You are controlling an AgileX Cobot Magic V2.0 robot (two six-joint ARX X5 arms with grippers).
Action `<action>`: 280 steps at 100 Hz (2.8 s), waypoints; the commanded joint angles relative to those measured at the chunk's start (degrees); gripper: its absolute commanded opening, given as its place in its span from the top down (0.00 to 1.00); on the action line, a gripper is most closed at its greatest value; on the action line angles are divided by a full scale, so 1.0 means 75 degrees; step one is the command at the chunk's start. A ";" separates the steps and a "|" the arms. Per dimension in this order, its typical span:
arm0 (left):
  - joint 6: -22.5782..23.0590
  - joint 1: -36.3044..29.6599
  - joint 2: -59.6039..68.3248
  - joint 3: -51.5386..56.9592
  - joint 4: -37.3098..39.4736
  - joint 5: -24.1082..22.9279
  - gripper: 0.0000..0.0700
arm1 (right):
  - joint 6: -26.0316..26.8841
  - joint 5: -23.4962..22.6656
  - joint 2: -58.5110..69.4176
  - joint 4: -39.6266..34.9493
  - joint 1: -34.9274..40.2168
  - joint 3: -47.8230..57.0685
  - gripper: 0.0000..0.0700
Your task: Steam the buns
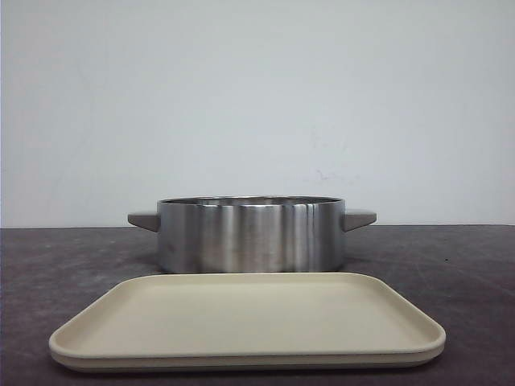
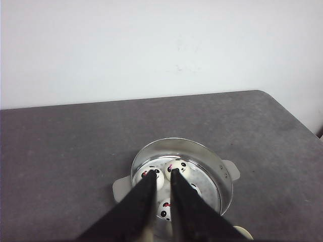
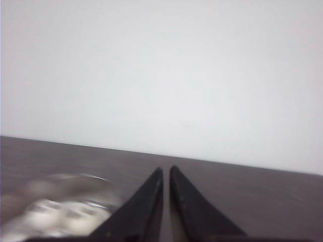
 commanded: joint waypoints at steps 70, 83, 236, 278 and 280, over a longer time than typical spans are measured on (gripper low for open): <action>0.0070 -0.0050 0.0038 0.0119 0.0035 -0.0017 1.00 | -0.0189 -0.0431 -0.2410 -0.1343 -0.1615 -0.3182 0.98; 0.0070 -0.0050 0.0038 0.0119 0.0029 -0.0017 1.00 | -0.0286 -0.0341 -0.2410 -0.1335 -0.1652 -0.3182 0.98; 0.0560 0.1620 -0.2326 -0.3547 0.2637 0.0423 1.00 | -0.0274 -0.0402 -0.2410 -0.1189 -0.1693 -0.3179 0.98; 0.0635 0.3281 -0.5633 -0.9926 0.6102 0.1448 1.00 | -0.0274 -0.0402 -0.2410 -0.1189 -0.1693 -0.3179 0.98; 0.0638 0.3357 -0.5706 -1.0080 0.6143 0.1518 1.00 | -0.0274 -0.0402 -0.2410 -0.1189 -0.1693 -0.3179 0.98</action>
